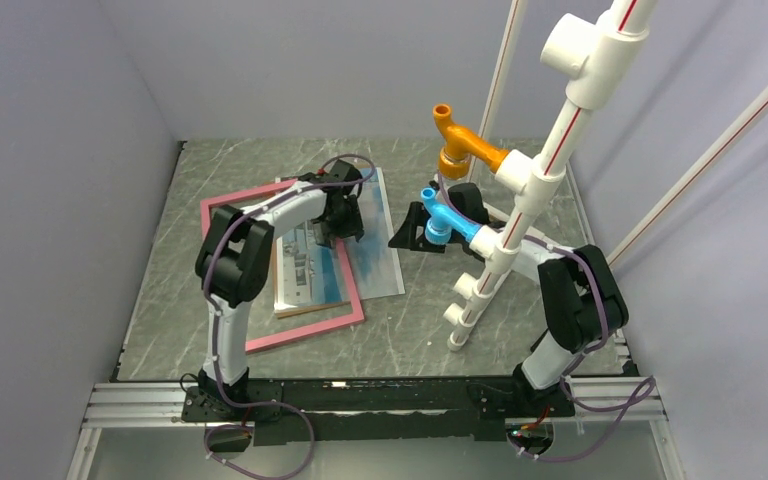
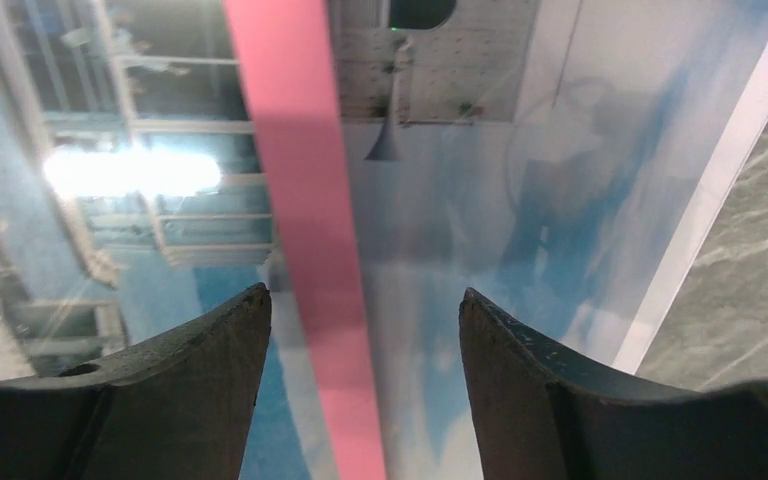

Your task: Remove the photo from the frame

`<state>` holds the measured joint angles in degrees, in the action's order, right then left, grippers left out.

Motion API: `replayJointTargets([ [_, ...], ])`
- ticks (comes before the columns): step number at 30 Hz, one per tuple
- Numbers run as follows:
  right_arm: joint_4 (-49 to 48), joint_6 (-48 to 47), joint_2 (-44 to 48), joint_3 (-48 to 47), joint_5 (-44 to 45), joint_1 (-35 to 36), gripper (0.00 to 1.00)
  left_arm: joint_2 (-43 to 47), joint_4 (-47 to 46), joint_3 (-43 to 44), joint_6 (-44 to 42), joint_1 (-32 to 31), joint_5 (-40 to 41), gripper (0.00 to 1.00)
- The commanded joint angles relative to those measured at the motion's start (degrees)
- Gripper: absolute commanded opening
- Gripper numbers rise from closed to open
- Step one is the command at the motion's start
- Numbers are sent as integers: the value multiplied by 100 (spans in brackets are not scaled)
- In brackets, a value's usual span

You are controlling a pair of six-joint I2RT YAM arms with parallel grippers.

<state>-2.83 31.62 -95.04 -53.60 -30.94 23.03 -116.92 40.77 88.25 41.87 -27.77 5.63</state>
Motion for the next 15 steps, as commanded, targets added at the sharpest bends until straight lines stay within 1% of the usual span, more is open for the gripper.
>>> replayJointTargets([
  [1,24,-265,358,278,-191,-137,77,-365,415,564,14,-99,292,69],
  [3,11,-308,429,388,-210,-169,76,-426,353,548,-63,-104,244,60],
  [4,-6,-327,464,446,-213,-174,76,-435,374,551,-89,-107,269,47],
  [6,-24,-367,541,533,-220,-184,75,-373,345,499,-241,-106,290,28],
  [8,27,-445,593,587,-205,-194,75,-203,387,410,-455,-98,406,3],
  [9,66,-488,627,610,-184,-200,74,-74,445,351,-565,-85,520,0],
  [11,142,-574,695,646,-128,-193,74,218,475,159,-861,-33,704,0],
  [13,174,-630,749,696,-108,-209,74,521,482,-80,-1127,85,705,0],
  [15,178,-662,766,725,-113,-209,74,796,538,-326,-1214,290,632,0],
])
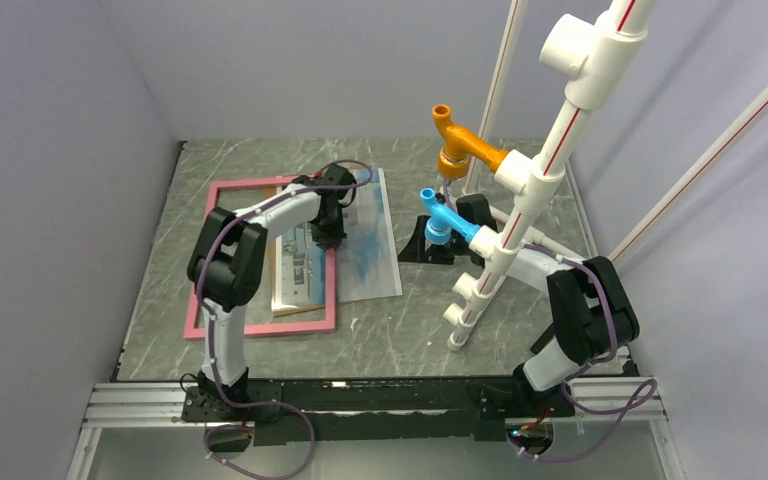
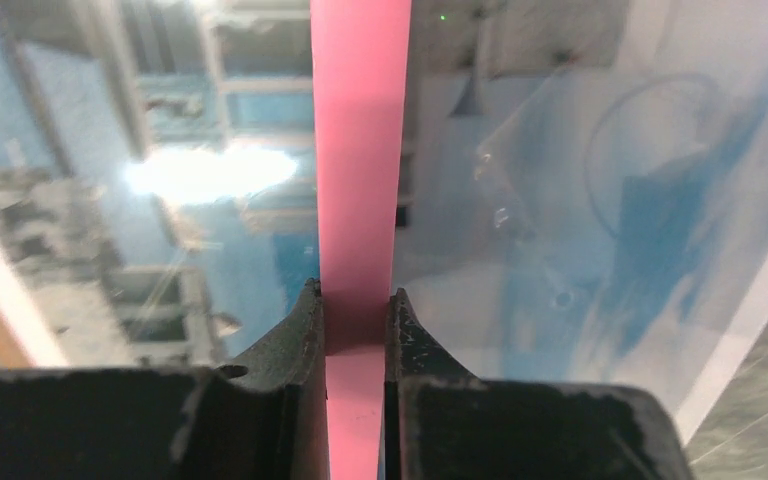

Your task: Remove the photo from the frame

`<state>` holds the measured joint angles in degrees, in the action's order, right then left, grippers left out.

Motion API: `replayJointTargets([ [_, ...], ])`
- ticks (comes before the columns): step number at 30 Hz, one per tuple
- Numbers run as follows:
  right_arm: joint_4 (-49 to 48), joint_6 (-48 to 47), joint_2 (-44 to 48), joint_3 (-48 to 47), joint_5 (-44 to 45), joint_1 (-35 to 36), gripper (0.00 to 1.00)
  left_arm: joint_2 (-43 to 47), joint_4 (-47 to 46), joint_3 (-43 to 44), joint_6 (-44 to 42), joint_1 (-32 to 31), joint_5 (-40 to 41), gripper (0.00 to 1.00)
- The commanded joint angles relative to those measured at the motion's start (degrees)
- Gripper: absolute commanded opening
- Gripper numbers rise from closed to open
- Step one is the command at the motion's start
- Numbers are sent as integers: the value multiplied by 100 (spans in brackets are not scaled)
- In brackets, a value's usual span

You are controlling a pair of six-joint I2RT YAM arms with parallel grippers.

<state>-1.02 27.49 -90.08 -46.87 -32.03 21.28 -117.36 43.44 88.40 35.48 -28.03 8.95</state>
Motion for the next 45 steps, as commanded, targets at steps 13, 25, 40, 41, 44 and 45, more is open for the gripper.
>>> replayJointTargets([
  [13,75,-373,459,205,-15,-30,73,1912,-101,-1651,-1116,1289,215,0],
  [25,128,-358,430,307,-44,-29,73,1645,185,-1694,-1964,1731,1357,0],
  [40,-36,-411,398,431,-5,-45,73,879,507,-1329,-516,1784,2244,0],
  [41,-53,-403,390,445,-5,-47,73,833,559,-1301,-414,1784,2224,0],
  [44,-91,-376,363,451,-10,-55,73,703,572,-1275,-229,1771,2044,0],
  [45,-92,-376,347,451,-21,-57,73,655,484,-1294,-255,1762,1921,0],
])
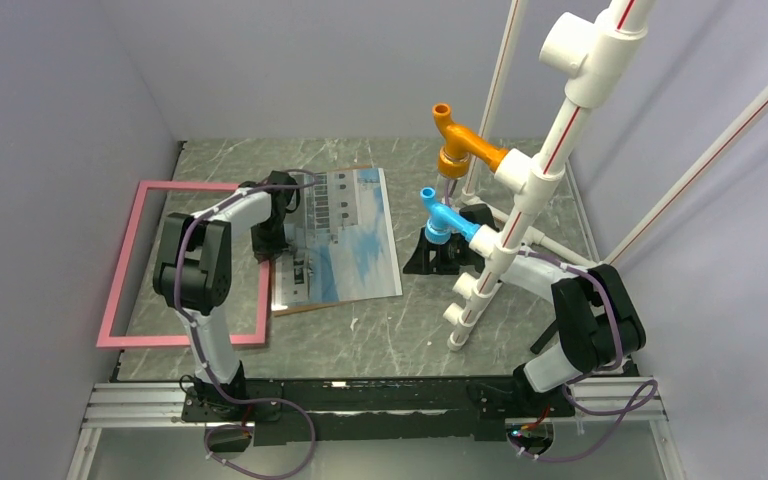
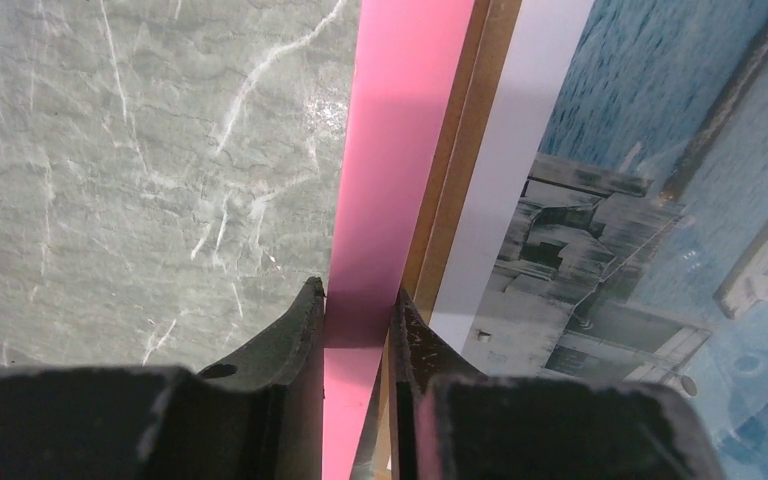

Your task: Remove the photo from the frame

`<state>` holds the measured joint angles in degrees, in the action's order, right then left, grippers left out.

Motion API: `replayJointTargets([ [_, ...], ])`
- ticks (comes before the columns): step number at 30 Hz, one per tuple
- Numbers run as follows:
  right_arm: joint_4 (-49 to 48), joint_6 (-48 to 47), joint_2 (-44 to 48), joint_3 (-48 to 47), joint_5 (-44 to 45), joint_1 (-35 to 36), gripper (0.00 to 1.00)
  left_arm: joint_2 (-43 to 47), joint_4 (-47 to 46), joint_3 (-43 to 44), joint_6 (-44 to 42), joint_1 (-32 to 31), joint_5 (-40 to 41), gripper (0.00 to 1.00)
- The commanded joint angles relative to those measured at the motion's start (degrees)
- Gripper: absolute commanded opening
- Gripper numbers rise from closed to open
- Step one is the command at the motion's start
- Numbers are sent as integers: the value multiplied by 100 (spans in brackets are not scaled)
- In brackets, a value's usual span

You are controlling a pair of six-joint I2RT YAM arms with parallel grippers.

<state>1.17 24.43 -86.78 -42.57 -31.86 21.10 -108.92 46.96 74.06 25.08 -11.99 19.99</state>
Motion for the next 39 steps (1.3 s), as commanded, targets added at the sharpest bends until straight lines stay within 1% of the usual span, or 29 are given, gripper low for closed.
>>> replayJointTargets([
  [1,-315,-61,14,13,-44,-39,73,-221,135,163,840,123,780,0],
  [3,-306,-69,27,11,-40,-36,73,-263,11,205,744,59,630,0],
  [6,-236,-107,56,-17,-15,-54,73,-513,337,576,802,30,580,0],
  [9,-182,-138,81,-60,3,-84,73,-715,338,880,386,15,-34,0],
  [11,-157,-147,66,-88,12,-120,73,-914,406,1095,321,-42,-363,0],
  [16,-143,-182,76,-137,21,-199,73,-1261,510,1516,304,-496,-393,0],
  [21,64,-245,35,-194,69,-298,73,-1295,218,1579,398,-645,-972,0],
  [23,103,-253,15,-227,112,-316,73,-1256,182,1636,432,-723,-1012,0],
  [27,232,-255,7,-337,355,-366,73,-898,138,1556,540,-783,-1037,0],
  [31,387,-198,11,-438,657,-460,74,-224,5,1260,672,-712,-1042,0],
  [36,531,-175,48,-489,951,-620,75,601,-178,799,1033,-362,-1099,0],
  [39,561,-167,40,-498,947,-762,75,937,-312,576,1129,-170,-1075,0],
])
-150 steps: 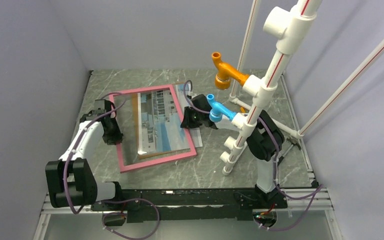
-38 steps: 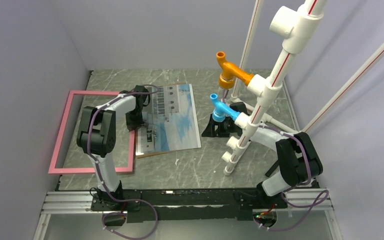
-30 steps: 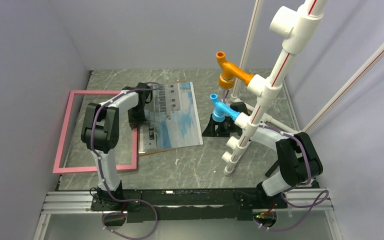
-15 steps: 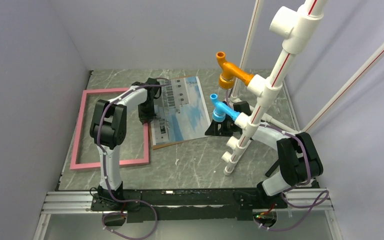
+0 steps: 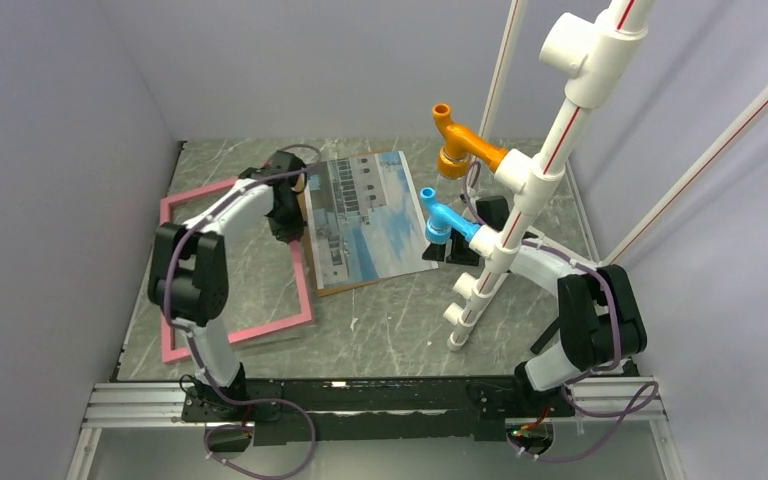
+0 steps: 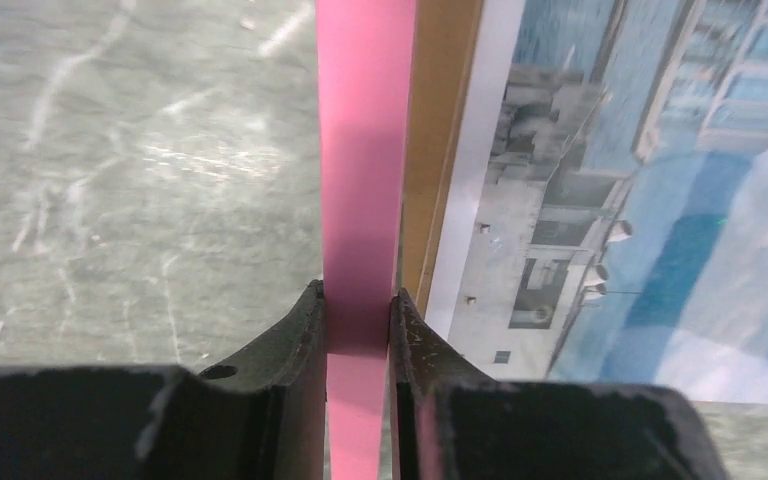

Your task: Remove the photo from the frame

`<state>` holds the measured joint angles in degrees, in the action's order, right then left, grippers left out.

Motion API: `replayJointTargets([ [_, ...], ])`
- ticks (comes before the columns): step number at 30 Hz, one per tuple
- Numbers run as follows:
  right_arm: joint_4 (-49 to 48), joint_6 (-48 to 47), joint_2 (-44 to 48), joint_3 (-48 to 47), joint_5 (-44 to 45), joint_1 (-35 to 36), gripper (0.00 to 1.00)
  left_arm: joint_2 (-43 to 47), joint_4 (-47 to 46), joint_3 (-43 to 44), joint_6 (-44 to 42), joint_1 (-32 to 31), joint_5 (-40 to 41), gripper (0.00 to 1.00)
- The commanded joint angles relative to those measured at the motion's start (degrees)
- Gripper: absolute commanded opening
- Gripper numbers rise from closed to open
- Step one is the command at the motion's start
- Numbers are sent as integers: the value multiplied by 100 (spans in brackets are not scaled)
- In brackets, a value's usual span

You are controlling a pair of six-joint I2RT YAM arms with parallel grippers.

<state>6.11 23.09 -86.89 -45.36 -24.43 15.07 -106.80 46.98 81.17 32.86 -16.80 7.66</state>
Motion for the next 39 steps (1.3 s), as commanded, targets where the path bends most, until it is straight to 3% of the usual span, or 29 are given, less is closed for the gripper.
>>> replayJointTargets([
  [1,74,-39,62,-220,194,-190,75,786,-360,-185,353,357,204,0],
  [15,-135,-160,-471,-499,-33,-295,76,-638,-56,396,-345,520,244,0],
  [20,-203,-252,-748,-598,-28,-327,75,-402,-322,234,-425,572,-160,36],
  [24,-350,-189,-905,-596,-203,-377,75,-20,-465,155,-346,577,-512,53],
  [30,-511,-35,-996,-474,-406,-437,70,595,-473,103,-307,554,-852,60],
  [35,-773,130,-935,-171,-814,-630,57,1280,-1332,-514,-232,299,-1811,62],
  [39,-843,228,-704,180,-996,-737,56,1431,-2036,-845,-196,-237,-2534,64],
])
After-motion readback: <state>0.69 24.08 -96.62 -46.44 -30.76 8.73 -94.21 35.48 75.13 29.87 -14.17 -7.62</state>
